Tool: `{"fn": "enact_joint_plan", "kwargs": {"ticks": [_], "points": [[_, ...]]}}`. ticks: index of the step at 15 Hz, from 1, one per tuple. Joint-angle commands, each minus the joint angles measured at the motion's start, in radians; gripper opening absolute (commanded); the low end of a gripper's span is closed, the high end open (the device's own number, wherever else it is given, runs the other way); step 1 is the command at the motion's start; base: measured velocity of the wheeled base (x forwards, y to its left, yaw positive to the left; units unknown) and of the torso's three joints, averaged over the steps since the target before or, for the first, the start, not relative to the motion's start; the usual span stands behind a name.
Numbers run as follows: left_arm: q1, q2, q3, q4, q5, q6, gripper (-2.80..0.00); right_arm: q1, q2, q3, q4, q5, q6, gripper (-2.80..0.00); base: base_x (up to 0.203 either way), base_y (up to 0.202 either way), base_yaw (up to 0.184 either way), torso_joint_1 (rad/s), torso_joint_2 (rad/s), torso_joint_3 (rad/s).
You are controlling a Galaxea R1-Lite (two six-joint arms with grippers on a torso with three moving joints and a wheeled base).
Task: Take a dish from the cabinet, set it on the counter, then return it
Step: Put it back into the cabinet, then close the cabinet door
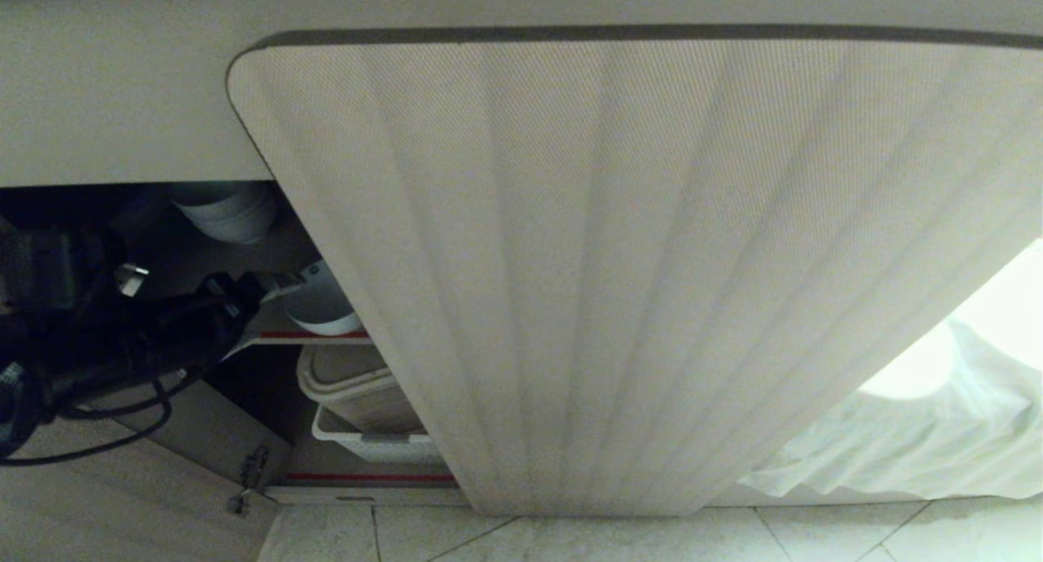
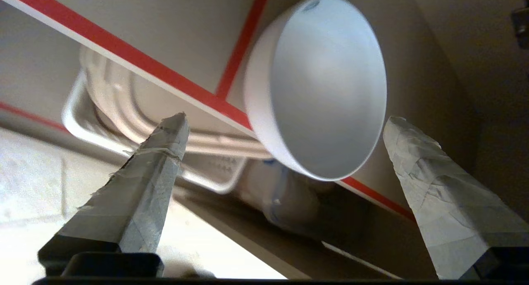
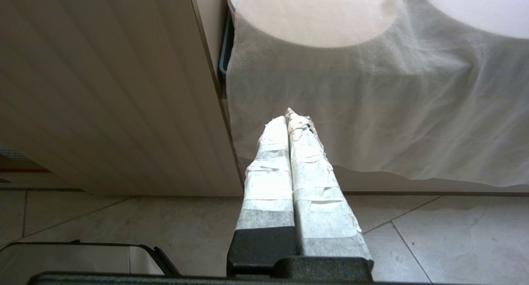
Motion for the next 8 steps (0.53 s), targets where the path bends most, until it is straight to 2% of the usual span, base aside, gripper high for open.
{"fn": "enact_joint_plan", "kwargs": {"ticks": [1, 4, 6, 8], "points": [[0.001, -0.029, 0.087, -0.107, 0.038, 0.031, 0.00, 0.001, 0.000, 0.000, -0.002, 0.000, 0.000, -2.80, 0.000, 0.000, 0.000, 0.000, 0.00, 0.000], [0.009, -0.028, 0.206, -0.263, 0.070, 0.191, 0.00, 0.001, 0.000, 0.000, 0.000, 0.000, 0.000, -2.80, 0.000, 0.000, 0.000, 0.000, 0.00, 0.000], [0.010, -0.028, 0.239, -0.364, 0.091, 0.233, 0.00, 0.000, 0.000, 0.000, -0.001, 0.000, 0.000, -2.80, 0.000, 0.000, 0.000, 0.000, 0.00, 0.000], [0.007, -0.019, 0.249, -0.463, 0.155, 0.263, 0.00, 0.000, 0.000, 0.000, -0.002, 0.000, 0.000, -2.80, 0.000, 0.000, 0.000, 0.000, 0.00, 0.000]]}}
